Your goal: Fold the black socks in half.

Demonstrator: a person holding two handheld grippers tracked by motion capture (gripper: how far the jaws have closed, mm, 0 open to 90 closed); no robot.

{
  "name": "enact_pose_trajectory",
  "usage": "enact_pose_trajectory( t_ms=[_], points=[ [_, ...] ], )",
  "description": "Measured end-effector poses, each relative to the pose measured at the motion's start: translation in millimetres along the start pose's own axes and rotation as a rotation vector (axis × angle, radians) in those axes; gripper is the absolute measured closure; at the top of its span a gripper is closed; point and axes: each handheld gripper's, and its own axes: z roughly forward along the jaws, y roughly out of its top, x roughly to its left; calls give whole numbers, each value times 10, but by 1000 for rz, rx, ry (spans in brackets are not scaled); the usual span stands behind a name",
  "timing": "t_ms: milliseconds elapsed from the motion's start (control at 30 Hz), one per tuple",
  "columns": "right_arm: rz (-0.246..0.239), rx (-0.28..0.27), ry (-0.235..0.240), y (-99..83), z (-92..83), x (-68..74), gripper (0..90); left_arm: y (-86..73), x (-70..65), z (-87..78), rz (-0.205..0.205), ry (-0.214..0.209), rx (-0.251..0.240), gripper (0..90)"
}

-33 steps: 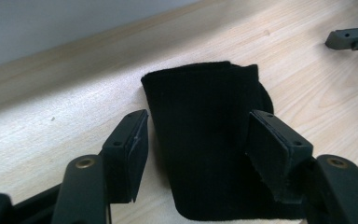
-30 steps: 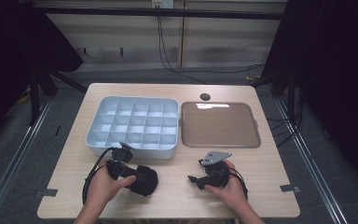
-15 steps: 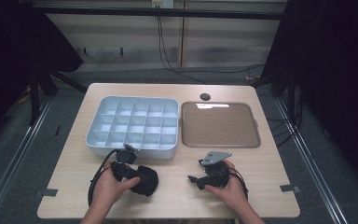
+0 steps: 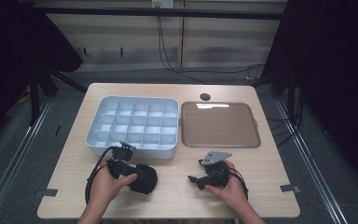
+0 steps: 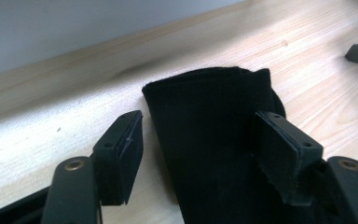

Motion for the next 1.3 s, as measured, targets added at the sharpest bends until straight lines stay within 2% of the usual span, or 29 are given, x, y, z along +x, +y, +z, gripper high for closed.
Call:
enact_pose_trajectory(
  t_ms=[100, 167, 267, 533, 633, 700, 800, 1000, 1133, 1300],
  points=[
    [0, 1, 0, 0, 0, 2, 242, -73, -4, -16, -28, -9, -26, 323],
    [0, 1, 0, 0, 0, 2, 242, -107, -6, 2, -24, -21, -19, 318],
    [0, 1, 0, 0, 0, 2, 242, -131, -14, 47, -39, -20, -15, 319],
    [0, 1, 1, 0, 0, 1, 242, -87, 6, 153, -67, -37, 26, 342],
    [0, 0, 0, 0, 0, 1, 242, -52, -34, 179, -41, -41, 39, 395],
    [0, 1, 1, 0, 0, 1, 242, -26, -72, 195, -21, -28, 51, 425],
    [0, 1, 0, -1, 0, 1, 241, 0, -103, 210, -15, -37, 63, 477],
    [-1, 2, 1, 0, 0, 2, 241, 31, -173, 177, 14, -44, 95, 656],
    [-5, 1, 2, 0, 1, 2, 236, 39, -175, 170, 13, -66, 111, 687],
    [0, 7, -5, 2, 5, 4, 202, 48, -181, 141, 27, -67, 122, 695]
  ],
)
